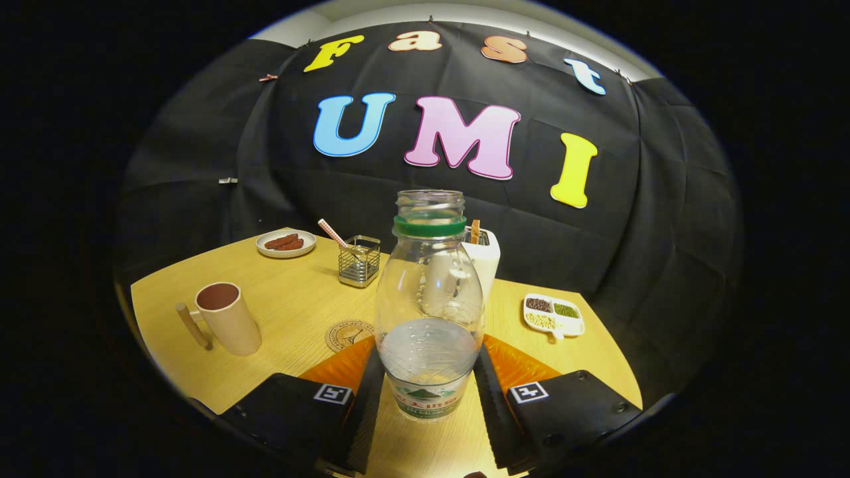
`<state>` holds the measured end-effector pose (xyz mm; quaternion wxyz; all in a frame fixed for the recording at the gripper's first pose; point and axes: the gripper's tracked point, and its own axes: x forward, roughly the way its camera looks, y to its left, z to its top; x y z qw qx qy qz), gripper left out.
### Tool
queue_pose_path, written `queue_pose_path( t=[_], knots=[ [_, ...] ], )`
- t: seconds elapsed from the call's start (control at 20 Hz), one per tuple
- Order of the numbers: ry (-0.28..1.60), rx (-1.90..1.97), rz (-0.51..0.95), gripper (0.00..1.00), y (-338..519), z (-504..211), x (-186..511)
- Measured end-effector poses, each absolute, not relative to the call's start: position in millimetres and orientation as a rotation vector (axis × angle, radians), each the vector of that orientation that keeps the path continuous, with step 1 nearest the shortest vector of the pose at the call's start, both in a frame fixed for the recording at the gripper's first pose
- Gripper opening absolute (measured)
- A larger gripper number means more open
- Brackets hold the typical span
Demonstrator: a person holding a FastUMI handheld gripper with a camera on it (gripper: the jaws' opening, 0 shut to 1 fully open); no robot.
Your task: Take the bottle from table, then pour the juice into the cup, finally place the bottle on the coaster
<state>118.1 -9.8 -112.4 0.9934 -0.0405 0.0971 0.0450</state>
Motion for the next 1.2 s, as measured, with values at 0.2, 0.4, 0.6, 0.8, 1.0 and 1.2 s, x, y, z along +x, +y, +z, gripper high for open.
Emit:
queue_pose_path(
  t=[0.2, 0.4, 0.6, 0.8, 1.0, 1.2],
  knots=[
    [0.206, -0.134, 0.078, 0.71, -8.8, -89.4, 118.0],
    [0.198, -0.214, 0.072, 0.71, -3.7, -66.7, 114.6],
    [0.190, -0.265, 0.062, 0.71, 6.9, -52.2, 110.8],
    [0.174, -0.357, 0.033, 0.71, 15.4, -41.6, 110.7],
    [0.157, -0.436, 0.026, 0.71, 27.3, -34.7, 115.7],
    [0.158, -0.528, 0.012, 0.71, 35.0, -32.2, 122.7]
  ],
)
